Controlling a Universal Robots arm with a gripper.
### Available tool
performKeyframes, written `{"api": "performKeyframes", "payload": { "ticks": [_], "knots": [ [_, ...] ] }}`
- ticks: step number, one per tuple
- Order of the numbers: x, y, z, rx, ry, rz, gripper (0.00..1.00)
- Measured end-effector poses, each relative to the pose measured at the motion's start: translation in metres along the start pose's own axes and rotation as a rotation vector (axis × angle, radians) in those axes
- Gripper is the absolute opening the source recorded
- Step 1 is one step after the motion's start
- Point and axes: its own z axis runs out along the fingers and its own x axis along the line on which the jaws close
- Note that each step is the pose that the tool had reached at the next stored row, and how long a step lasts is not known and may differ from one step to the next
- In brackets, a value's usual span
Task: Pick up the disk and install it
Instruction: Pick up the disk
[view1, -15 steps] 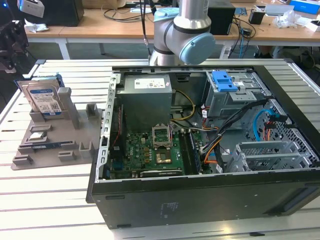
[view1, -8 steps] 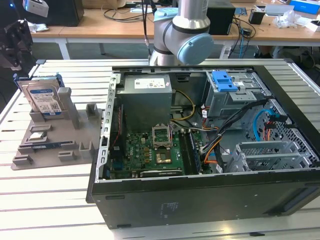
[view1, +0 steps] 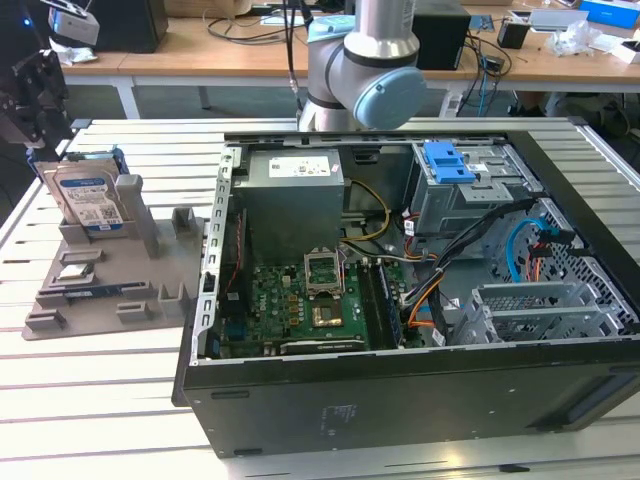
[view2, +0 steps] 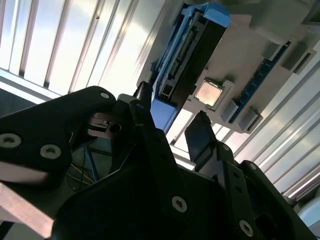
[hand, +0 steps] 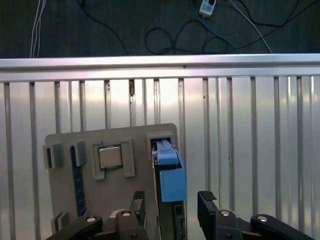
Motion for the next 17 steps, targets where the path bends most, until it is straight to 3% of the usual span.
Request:
{"api": "performKeyframes", "payload": {
  "ticks": [7,17],
  "knots": [
    [-0.0033,0.0044,0.0147,0.0004,0.0157,0.0,0.54],
    [-0.0044,0.0048,0.0394,0.0005,0.0214,-0.001,0.54]
  ]
}}
